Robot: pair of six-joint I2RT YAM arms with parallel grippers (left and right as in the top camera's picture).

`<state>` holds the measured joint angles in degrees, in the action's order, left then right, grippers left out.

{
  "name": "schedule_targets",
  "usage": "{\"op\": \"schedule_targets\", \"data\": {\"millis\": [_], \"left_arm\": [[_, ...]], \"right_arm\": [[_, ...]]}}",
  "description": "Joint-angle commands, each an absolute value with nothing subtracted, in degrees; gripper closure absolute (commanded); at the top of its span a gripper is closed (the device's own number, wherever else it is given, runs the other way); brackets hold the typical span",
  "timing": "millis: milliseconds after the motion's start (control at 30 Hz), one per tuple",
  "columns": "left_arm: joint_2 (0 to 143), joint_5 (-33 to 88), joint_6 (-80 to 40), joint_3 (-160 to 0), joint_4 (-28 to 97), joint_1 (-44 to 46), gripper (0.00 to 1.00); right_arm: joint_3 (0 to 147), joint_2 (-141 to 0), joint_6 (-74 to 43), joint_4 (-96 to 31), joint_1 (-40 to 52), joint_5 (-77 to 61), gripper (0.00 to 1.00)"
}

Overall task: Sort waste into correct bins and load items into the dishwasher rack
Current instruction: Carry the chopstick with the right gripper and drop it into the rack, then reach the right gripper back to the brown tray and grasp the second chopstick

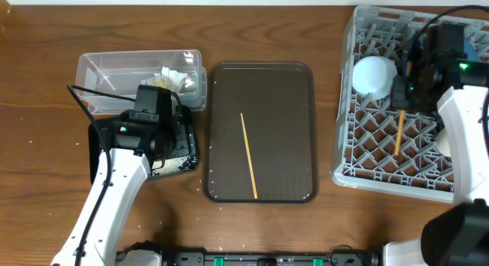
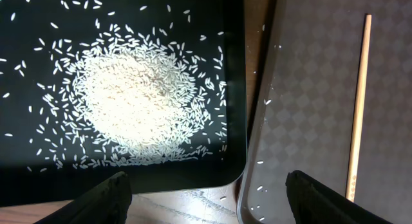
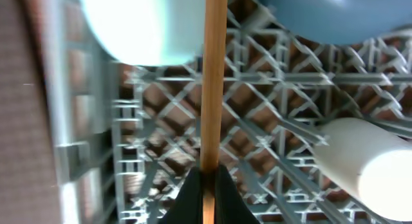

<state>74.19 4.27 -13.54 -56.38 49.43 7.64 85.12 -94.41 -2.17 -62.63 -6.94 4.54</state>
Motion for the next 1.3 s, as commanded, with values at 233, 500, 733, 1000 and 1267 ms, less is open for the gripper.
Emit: {"op": "schedule_targets", "data": {"millis": [233,500,733,1000,1267], "left_arm": [[73.9,4.0,-13.9,-56.3,49.4,7.4,0.20],[73.9,4.0,-13.9,-56.3,49.4,7.4,0.20],[73.9,4.0,-13.9,-56.3,49.2,7.4,0.20],[73.9,4.0,-13.9,-56.3,48.8,7.4,0.20],[73.9,4.0,-13.9,-56.3,48.8,7.4,0.20]], "right_arm": [[84.3,-104.3,-0.1,-60.9,-9.3,4.7,0.90],[87.3,-102.4,-0.9,-61.9,-9.3,4.4,0.71],[93.2,-95.9,-2.1,-60.6,-5.6,-11.1,0.69],[92.4,-98.0,-3.2,-59.3,10.7,-15.2,0.62],[91.7,-108.7,-7.1,-59.2,27.5,-15.2,0.61]]}}
